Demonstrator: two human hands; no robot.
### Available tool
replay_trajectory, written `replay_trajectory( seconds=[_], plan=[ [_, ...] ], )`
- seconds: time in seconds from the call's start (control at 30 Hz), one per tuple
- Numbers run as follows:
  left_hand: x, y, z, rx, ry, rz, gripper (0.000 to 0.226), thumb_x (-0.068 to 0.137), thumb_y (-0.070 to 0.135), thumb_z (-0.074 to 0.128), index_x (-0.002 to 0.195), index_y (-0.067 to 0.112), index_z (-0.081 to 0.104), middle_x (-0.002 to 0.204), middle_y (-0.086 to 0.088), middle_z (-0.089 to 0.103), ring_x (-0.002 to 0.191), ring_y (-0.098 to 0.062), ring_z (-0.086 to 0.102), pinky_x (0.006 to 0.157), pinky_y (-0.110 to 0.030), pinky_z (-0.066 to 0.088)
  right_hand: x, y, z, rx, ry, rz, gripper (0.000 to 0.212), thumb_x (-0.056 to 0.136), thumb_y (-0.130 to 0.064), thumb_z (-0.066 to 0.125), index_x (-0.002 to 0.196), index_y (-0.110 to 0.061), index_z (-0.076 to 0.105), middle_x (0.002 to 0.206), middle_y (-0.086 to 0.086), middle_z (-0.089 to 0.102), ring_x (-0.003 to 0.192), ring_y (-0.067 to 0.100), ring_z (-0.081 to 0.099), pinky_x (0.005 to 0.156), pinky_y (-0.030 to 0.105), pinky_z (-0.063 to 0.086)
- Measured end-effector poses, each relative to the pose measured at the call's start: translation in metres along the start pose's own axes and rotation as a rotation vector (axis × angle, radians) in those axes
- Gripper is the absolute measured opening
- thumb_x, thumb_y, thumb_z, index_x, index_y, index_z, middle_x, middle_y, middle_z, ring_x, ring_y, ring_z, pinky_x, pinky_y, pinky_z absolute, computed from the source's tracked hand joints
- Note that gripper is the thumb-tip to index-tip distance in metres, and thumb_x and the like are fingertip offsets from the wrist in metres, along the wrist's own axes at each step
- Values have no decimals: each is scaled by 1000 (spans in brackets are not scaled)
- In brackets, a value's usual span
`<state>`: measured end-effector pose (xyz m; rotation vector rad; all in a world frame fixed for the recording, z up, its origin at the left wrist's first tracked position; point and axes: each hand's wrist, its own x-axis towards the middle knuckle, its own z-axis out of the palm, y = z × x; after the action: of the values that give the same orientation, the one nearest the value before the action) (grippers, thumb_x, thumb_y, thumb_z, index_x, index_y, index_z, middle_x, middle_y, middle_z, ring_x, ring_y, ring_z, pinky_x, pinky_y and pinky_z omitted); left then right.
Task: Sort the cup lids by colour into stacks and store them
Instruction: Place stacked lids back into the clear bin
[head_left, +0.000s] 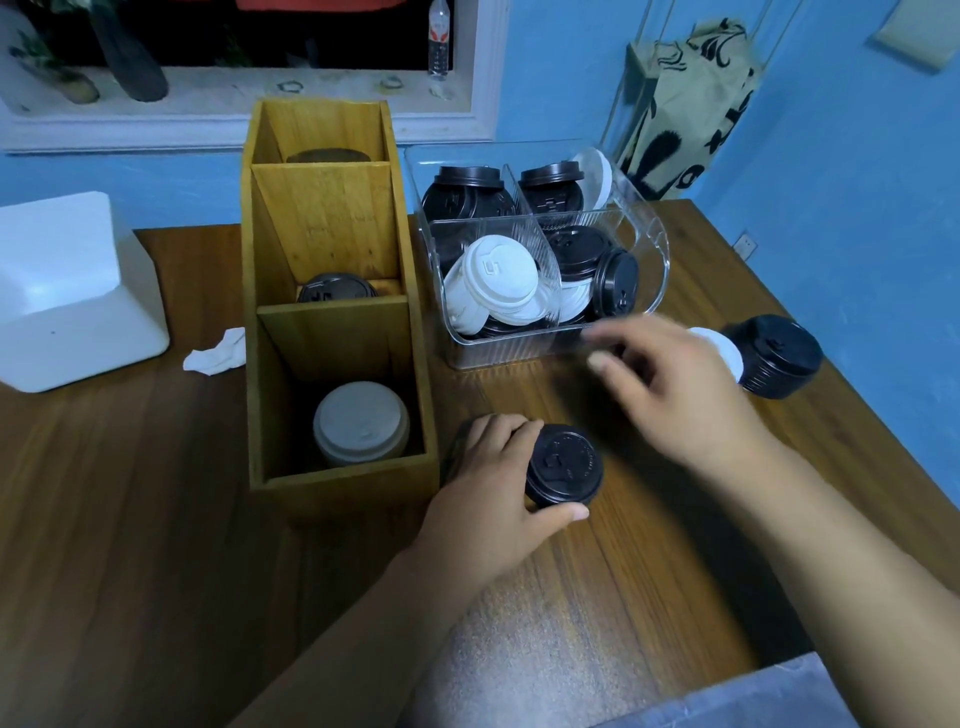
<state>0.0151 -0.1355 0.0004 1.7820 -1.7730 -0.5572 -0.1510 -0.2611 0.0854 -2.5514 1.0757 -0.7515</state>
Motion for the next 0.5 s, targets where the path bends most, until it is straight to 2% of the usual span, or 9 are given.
replay_trajectory(
  seconds=[0.07,0.17,0.23,0.3,0.5],
  plan=[
    [0,1,-1,-7,-7,-7,92,80,68,70,153,25,35,141,19,31,141,-3,20,111,-27,33,28,14,-9,-126,89,52,40,94,-14,65,134,-20,59,133,-2,60,114,17,58,100,29,44],
    [-1,1,-1,-11,-15,-10,94,80,69,69,155,24,33,142,20,30,141,-2,18,112,-27,32,63,27,-17,-242,-54,190,67,93,-22,69,152,-26,37,157,3,39,141,27,42,112,42,38],
    [-1,1,-1,-9,-13,-11,94,80,69,69,155,23,33,142,19,30,141,-3,18,113,-27,32,78,29,-16,-274,-203,268,82,89,-37,75,156,-29,28,158,6,39,142,31,42,111,45,39],
    [-1,2,-2,-12,-7,-8,94,80,68,70,155,23,34,142,19,30,141,-2,19,113,-26,31,84,28,-17,-291,-253,305,89,83,-43,80,154,-31,29,151,10,47,135,35,48,105,45,43],
    [-1,1,-1,-14,13,5,92,80,68,70,153,24,36,140,20,32,140,-2,20,113,-24,30,77,15,-36,-284,-69,289,77,76,-48,78,142,-29,44,136,7,55,122,32,55,97,42,47]
  ],
)
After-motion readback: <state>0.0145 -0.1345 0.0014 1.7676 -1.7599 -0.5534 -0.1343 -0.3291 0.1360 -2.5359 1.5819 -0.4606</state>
